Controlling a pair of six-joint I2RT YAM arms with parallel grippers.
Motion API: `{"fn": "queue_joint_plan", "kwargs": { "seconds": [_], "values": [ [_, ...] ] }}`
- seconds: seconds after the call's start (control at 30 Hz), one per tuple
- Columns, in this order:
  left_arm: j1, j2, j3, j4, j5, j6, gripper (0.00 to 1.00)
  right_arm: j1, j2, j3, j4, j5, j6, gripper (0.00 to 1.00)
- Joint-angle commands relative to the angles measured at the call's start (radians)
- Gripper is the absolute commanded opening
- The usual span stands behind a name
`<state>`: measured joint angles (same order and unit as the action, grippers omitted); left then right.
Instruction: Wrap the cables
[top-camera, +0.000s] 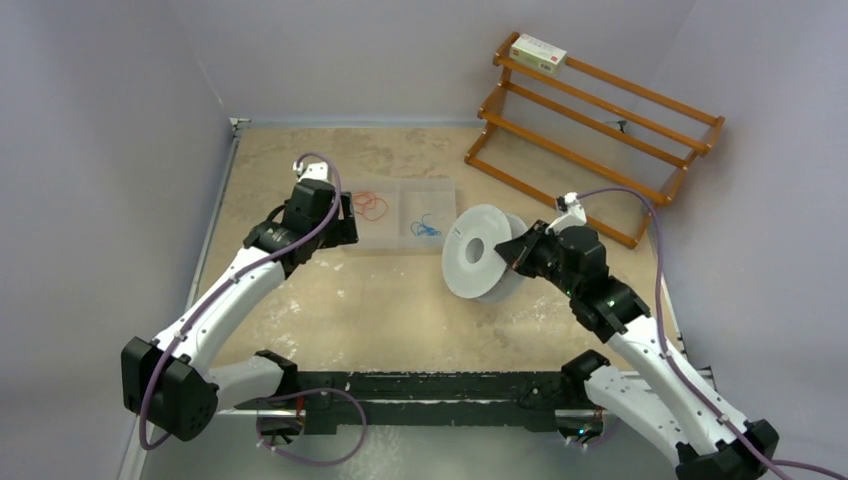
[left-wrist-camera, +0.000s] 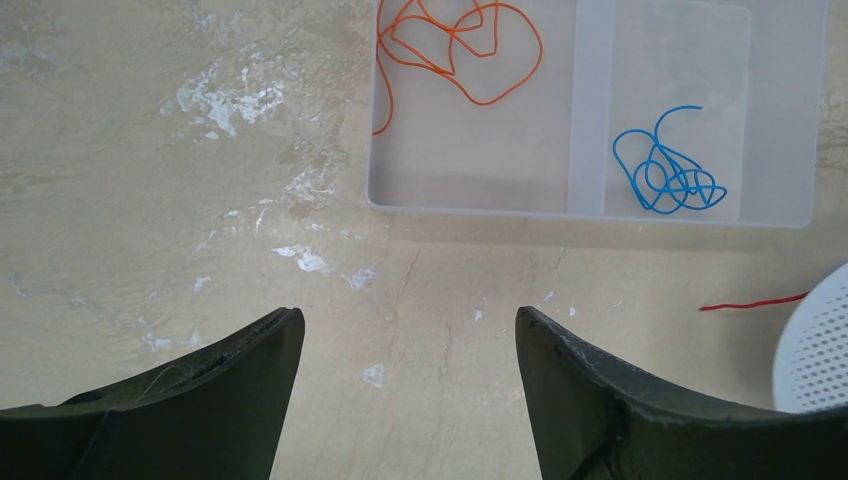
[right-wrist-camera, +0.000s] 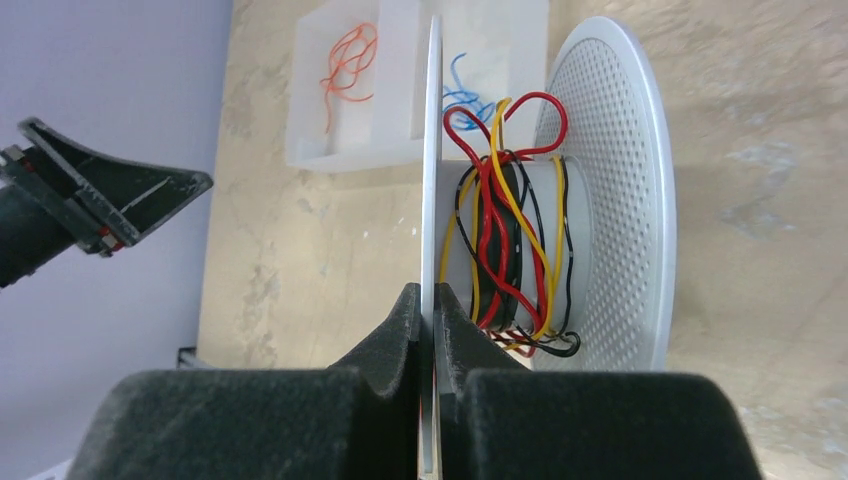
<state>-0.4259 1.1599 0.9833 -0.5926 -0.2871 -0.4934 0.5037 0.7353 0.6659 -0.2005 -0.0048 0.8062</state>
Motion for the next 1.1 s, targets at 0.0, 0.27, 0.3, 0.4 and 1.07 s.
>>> {"fn": "queue_joint_plan", "kwargs": {
  "seconds": [0.0, 0.27, 0.3, 0.4, 1.07],
  "values": [
    [0.002, -0.025, -0.013, 0.034, -0.015, 0.024, 0.77, 0.000, -0.023, 0.138, -0.069, 0.198, -0.075, 0.00],
    [0.001, -0.036, -0.036, 0.043, -0.018, 0.032, 0.77, 0.000, 0.006, 0.234, -0.180, 0.427, -0.174, 0.00],
    [0.001, -0.038, -0.037, 0.045, -0.018, 0.032, 0.77, 0.000, 0.017, 0.238, -0.180, 0.450, -0.184, 0.00],
    [0.001, -0.041, -0.043, 0.047, -0.020, 0.035, 0.77, 0.001, 0.067, 0.249, -0.168, 0.514, -0.218, 0.00],
    [0.002, -0.066, -0.075, 0.057, -0.020, 0.044, 0.77, -0.002, 0.396, 0.341, -0.035, 0.692, -0.363, 0.00]
  ]
}}
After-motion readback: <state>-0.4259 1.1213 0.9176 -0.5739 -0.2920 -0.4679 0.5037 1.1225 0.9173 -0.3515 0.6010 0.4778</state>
